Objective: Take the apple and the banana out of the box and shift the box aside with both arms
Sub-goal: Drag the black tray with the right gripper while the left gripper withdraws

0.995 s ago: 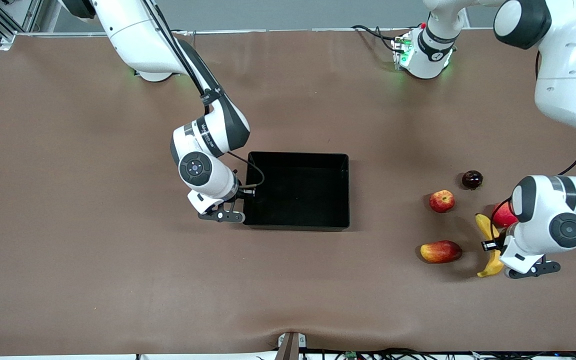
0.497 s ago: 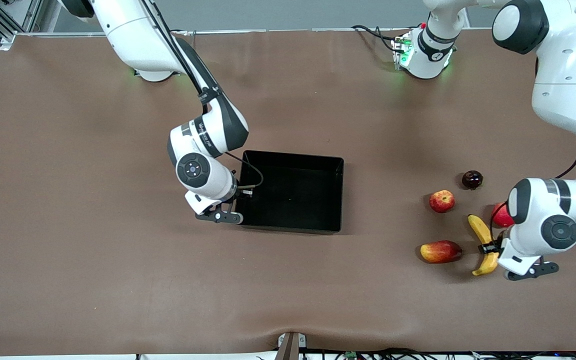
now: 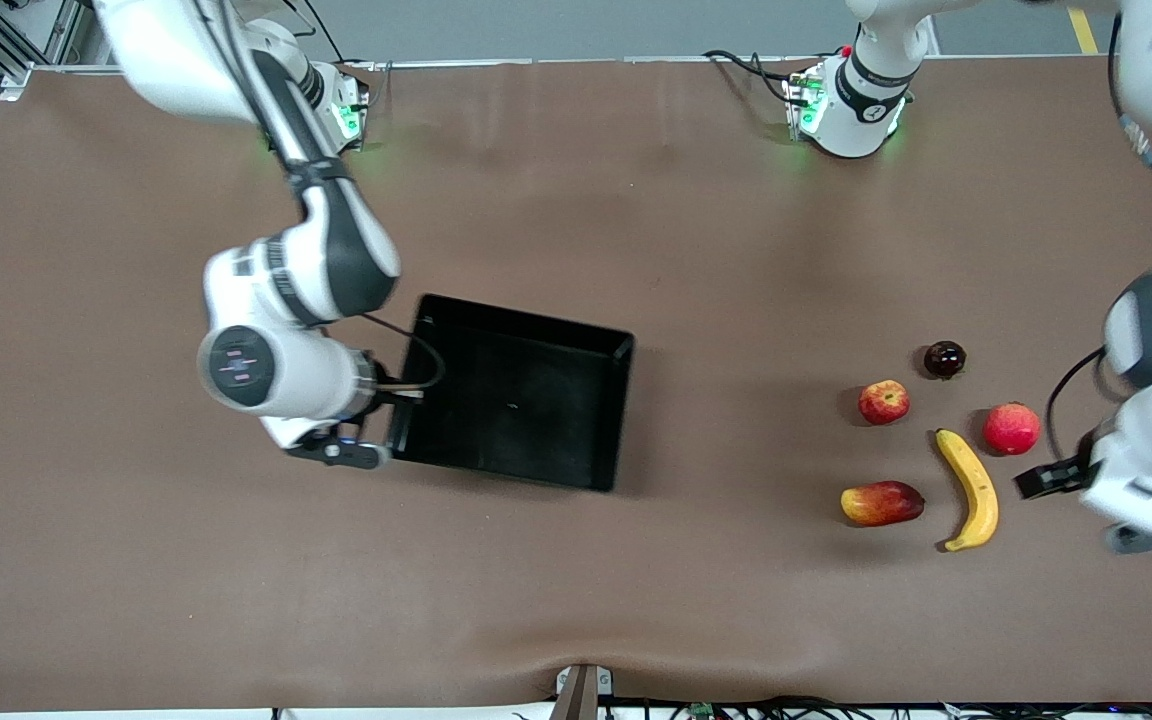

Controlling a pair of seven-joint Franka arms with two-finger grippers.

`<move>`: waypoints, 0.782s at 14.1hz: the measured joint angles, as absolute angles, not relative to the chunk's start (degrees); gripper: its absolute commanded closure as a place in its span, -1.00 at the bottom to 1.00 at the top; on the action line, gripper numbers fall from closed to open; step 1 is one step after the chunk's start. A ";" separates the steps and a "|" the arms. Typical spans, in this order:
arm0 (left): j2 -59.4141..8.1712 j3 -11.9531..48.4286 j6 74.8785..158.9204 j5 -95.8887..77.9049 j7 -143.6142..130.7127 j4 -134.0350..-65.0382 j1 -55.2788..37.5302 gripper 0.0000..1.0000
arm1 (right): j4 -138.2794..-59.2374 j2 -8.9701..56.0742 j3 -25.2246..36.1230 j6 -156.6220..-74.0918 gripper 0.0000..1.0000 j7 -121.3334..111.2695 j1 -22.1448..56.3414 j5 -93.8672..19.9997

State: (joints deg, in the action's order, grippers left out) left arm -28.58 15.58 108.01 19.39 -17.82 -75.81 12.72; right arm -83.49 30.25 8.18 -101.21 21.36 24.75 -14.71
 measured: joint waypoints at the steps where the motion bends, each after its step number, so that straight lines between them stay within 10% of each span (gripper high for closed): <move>1: -25.23 15.64 104.73 17.41 -16.95 -75.81 12.72 -1.00 | -83.79 29.23 8.25 -99.38 1.00 20.28 23.14 -14.63; 11: -9.89 16.75 87.12 4.94 -6.72 -76.80 13.90 -1.00 | -98.76 21.36 8.86 -101.52 1.00 -10.06 -1.27 -9.56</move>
State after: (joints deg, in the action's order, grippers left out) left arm -9.89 16.75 87.12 4.94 -6.72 -76.80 13.90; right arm -98.76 21.36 8.86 -101.52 -10.06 -1.27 -9.56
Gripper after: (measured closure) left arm 0.000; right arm 0.943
